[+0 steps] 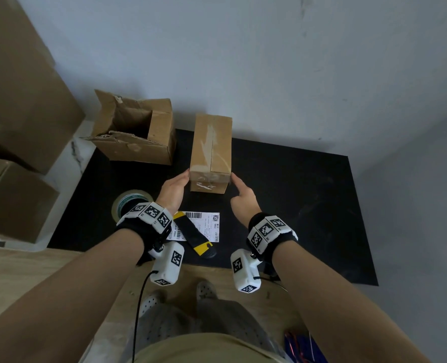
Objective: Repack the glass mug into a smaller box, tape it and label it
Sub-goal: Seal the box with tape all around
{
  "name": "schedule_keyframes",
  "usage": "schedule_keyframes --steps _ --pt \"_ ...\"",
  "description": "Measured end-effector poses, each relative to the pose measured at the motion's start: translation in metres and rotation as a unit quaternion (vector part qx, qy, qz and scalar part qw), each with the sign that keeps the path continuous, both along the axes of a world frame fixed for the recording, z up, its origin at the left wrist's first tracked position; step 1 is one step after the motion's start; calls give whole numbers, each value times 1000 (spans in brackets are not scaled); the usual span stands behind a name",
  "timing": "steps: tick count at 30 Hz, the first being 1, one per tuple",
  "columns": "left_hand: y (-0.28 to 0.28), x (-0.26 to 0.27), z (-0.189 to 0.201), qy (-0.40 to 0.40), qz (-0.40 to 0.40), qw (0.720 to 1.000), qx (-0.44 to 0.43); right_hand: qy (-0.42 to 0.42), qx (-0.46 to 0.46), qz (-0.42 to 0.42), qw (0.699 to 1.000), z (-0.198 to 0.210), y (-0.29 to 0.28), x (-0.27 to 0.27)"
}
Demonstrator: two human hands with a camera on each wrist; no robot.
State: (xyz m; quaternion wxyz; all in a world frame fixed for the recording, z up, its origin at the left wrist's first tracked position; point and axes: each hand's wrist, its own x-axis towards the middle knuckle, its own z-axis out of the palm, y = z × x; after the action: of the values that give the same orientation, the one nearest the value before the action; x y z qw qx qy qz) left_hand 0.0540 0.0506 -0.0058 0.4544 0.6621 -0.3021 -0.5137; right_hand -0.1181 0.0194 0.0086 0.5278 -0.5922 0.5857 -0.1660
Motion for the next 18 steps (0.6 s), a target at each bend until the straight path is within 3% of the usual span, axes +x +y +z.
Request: schedule_keyframes --steps 3,6,9,15,18 --pt "-2 6 -3 -45 -10 999 12 22 -1 17 1000 0 -5 -3" --pt "-1 15 1 -194 -38 980 -13 67 -48 3 997 2 -12 -8" --pt "-3 21 11 -292 -62 953 -57 87 -138 -7 987 8 -23 -8" --pt "-18 21 23 -402 -157 895 -114 178 -269 112 940 10 -34 8" --pt "-27 19 18 -407 -182 889 -107 189 -307 121 925 5 -39 14"
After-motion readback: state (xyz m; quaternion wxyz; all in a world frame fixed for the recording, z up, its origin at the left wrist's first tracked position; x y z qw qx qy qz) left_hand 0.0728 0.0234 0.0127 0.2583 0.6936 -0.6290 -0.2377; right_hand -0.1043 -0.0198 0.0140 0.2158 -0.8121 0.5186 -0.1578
